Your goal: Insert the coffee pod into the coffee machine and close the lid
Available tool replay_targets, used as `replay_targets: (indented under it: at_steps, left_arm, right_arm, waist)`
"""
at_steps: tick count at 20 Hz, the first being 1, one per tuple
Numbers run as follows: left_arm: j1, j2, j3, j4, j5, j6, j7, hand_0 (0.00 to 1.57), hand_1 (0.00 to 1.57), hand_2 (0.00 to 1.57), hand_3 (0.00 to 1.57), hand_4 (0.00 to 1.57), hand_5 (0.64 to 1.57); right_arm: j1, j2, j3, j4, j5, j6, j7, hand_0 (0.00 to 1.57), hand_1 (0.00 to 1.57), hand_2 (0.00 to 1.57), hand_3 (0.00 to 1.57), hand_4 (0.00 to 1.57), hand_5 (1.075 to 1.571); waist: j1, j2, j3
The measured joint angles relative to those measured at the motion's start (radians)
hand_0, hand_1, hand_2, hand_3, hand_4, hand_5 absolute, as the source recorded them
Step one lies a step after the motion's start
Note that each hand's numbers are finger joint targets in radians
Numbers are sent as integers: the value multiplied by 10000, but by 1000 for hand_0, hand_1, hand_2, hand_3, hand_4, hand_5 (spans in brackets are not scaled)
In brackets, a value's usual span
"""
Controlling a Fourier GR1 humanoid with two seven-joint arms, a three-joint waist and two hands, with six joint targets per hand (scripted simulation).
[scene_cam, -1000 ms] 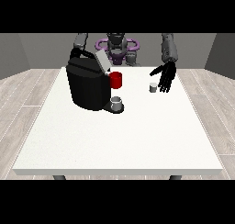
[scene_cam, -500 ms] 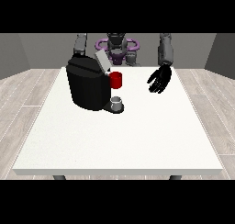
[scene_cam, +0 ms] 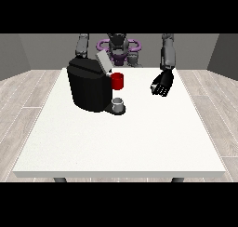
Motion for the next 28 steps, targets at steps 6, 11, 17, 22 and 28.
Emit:
replay_targets:
  at_steps: [6, 11, 17, 22, 28]
  left_arm:
    - [-147, -258, -100, 683, -602, 18, -161, 1036, 1036, 1121, 1006, 395, 1571]
    - [-502, -332, 21, 877, -775, -135, -553, 1369, 1369, 1368, 1298, 482, 1571]
    - [-959, -735, 466, 701, -120, -954, -834, 1420, 1420, 1410, 1332, 518, 1571]
    - [-1553, -954, 486, 362, 5, -2134, -401, 1402, 1402, 1390, 1329, 542, 1571]
    - [-2545, -1131, 578, -126, 147, -3288, 238, 1331, 1331, 1351, 1323, 592, 1571]
  right_arm:
    - [134, -39, -195, 346, -154, 123, -26, 0, 0, 0, 0, 0, 1571]
    - [-55, -222, -624, 899, -263, 67, -139, 0, 0, 0, 0, 0, 1571]
    - [186, -314, -677, 1505, 138, -307, -197, 0, 0, 0, 0, 0, 1571]
    - [115, -331, -779, 2225, 292, -467, -284, 0, 0, 0, 0, 0, 1571]
    - [34, -229, -760, 2741, 363, -515, -515, 0, 0, 0, 0, 0, 1571]
  waist:
    - [90, -381, 11]
    - [320, -525, -5]
    - [483, -1006, -10]
    - [674, -1480, -7]
    - [644, -1881, -5]
